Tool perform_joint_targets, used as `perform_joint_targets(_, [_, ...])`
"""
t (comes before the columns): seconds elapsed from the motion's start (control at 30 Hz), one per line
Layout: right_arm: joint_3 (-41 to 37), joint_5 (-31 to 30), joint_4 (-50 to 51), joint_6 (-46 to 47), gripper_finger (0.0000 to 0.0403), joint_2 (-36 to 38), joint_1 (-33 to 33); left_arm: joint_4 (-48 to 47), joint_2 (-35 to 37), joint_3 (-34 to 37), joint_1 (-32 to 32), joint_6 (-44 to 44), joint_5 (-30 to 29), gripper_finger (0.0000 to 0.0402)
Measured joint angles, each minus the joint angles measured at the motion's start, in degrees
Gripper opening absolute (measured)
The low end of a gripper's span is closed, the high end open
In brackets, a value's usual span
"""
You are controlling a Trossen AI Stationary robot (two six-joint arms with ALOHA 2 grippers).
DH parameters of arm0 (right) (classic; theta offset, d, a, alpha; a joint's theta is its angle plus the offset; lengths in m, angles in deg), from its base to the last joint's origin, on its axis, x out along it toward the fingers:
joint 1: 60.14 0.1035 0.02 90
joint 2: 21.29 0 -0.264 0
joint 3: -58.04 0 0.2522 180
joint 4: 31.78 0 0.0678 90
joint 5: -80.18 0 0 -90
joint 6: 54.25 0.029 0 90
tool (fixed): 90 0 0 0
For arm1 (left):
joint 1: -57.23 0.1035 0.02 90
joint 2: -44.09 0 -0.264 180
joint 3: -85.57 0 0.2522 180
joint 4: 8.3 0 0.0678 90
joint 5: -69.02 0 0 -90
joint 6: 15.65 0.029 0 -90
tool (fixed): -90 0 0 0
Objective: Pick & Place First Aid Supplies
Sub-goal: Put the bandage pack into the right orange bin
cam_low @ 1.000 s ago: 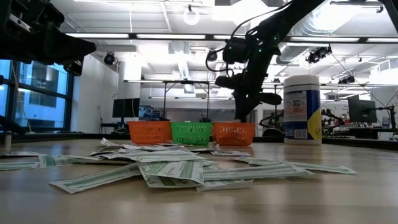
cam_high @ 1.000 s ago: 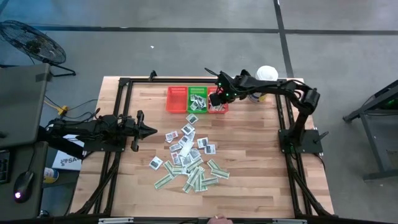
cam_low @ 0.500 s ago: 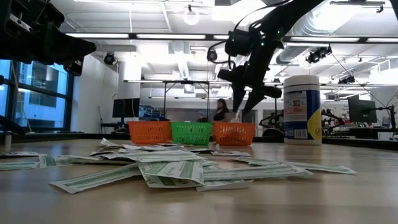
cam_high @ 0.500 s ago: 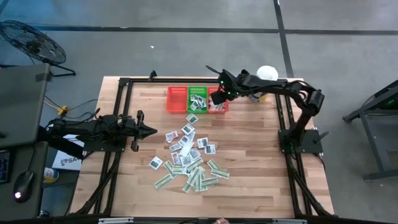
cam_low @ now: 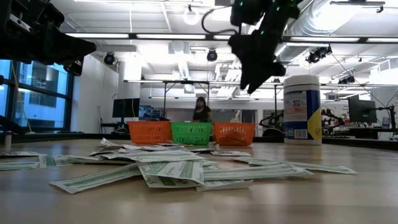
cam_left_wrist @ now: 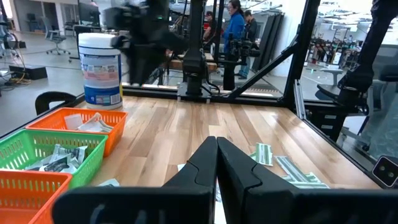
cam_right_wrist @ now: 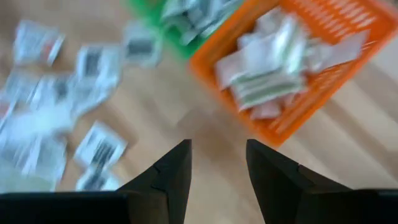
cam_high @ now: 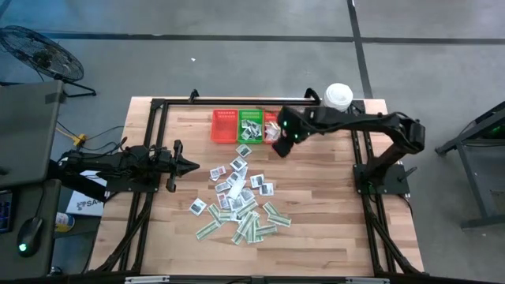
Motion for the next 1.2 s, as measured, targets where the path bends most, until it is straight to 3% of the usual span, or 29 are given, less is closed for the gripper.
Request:
perform_joint_targets(0.3, [-1.7,0.8,2.5,1.2,0.0145,0.7,13.9,0.0,0.0,0.0,0.0,0.0,0.0,0.0001])
perform_joint_targets(0.63, [-11.7,0.5,-8.6,17.1,0.0145,0.7,27.0,0.0,0.0,0.0,0.0,0.0,0.0,0.0001])
perform_joint_targets(1.03, [-13.3,-1.7,-10.7,30.4,0.0144,0.7,33.6,0.0,0.0,0.0,0.0,0.0,0.0,0.0001])
perform_joint_targets(1.2, [-13.3,-1.3,-10.7,43.7,0.0144,0.4,35.0,0.0,0.0,0.0,0.0,0.0,0.0,0.0001])
